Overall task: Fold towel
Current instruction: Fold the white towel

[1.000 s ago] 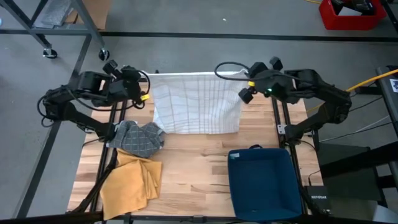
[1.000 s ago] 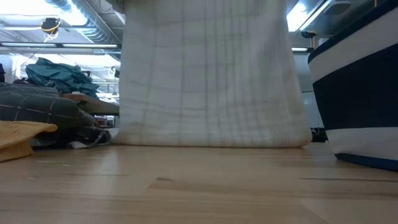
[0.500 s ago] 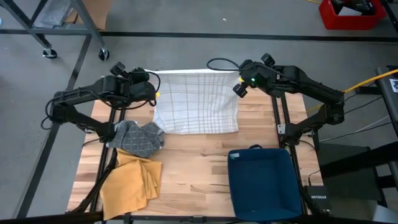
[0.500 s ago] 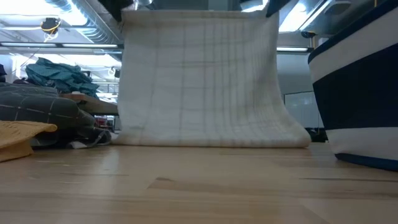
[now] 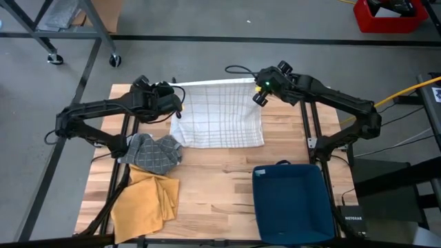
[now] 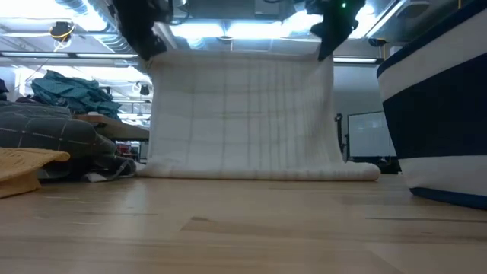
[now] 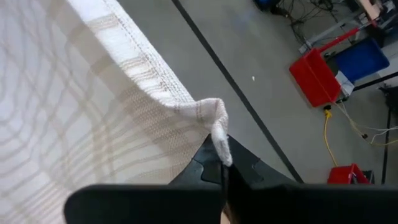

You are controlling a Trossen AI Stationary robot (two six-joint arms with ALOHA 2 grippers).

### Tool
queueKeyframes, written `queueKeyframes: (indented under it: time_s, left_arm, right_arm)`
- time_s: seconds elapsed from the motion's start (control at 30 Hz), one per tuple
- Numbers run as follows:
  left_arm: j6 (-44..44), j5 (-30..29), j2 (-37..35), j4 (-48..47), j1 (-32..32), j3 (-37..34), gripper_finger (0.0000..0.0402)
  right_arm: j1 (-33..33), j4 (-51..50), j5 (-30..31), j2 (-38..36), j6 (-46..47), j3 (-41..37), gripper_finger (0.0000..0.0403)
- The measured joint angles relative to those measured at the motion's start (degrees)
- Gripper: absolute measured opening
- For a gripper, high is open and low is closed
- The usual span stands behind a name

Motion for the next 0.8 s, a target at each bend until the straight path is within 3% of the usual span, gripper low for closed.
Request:
queueKeyframes:
  time_s: [0.2,0.4,0.6,0.8]
  left_arm:
    - [7.0,4.5,0.0,12.5,4.0,-5.7,0.0]
    - [15.0,9.2,0.0,22.9,8.9,-9.5,0.0]
    - [19.0,12.2,0.1,26.1,14.8,-10.5,0.0]
    - [22.7,21.1,0.3,31.8,21.2,-10.6,0.0]
  right_arm:
    - [-4.7,4.4,-1.1,0.0,-1.3,-2.9,0.0001]
    - [-8.8,9.9,-6.6,0.0,-2.6,-6.0,0.0001]
    - [-11.8,18.7,-10.3,0.1,-5.2,-9.6,0.0001]
    - [-14.9,24.9,-14.0,0.7,-7.3,-11.8,0.0001]
